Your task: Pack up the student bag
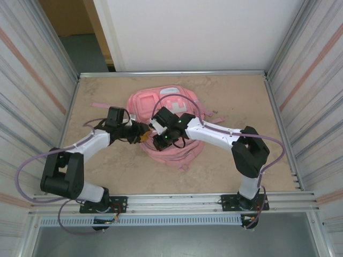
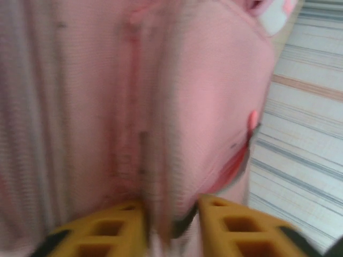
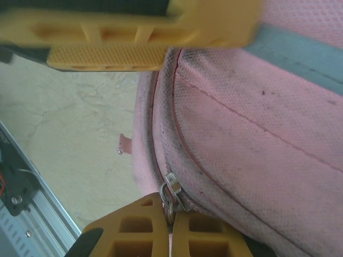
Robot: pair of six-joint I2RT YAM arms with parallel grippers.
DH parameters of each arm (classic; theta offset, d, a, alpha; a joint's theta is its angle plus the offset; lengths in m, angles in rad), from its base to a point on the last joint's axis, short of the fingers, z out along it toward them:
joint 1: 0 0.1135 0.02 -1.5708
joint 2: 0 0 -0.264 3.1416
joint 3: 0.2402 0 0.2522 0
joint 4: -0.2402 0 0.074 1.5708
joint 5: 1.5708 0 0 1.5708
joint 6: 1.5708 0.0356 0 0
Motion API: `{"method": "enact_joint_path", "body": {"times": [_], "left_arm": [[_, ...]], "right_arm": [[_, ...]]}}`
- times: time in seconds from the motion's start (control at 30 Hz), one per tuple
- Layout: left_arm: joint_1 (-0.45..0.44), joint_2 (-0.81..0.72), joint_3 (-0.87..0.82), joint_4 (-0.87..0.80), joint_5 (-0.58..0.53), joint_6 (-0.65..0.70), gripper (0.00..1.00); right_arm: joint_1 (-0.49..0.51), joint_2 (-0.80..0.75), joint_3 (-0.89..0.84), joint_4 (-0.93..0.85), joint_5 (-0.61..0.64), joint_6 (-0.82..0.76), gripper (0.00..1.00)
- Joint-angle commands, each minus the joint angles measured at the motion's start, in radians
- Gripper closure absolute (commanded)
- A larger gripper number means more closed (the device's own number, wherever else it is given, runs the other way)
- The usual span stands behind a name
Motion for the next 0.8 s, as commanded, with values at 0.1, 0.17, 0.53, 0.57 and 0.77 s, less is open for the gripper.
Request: {"method": "enact_joint_path", "body": {"times": [0.1,0.17,0.53,0.57,0.77], "left_arm": [[0.008,-0.005,0.077,-0.066,-0.014,0.114,1.0],[0.028,-0.031,0.104,-0.142,-0.042,0.187,1.0],[0.143,0.081,0.187,-0.174,0.097,0.315,1.0],[0.146,0.098,0.204,-0.178,0.097,0.32,1.0],[0.186,0.207,0.34,-0.183,0.04,0.29,1.0]], "right_arm": [[-0.05,-0.013,-0.002,-0.103,-0.004,0.076,1.0],[-0.082,-0.037,-0.015,-0.182,0.067,0.059,1.0],[-0.274,-0.105,-0.109,-0.269,0.148,-0.019,1.0],[-0.285,-0.106,-0.108,-0.271,0.147,-0.023,1.0],[-0.275,-0.127,-0.099,-0.26,0.106,-0.037,1.0]]}}
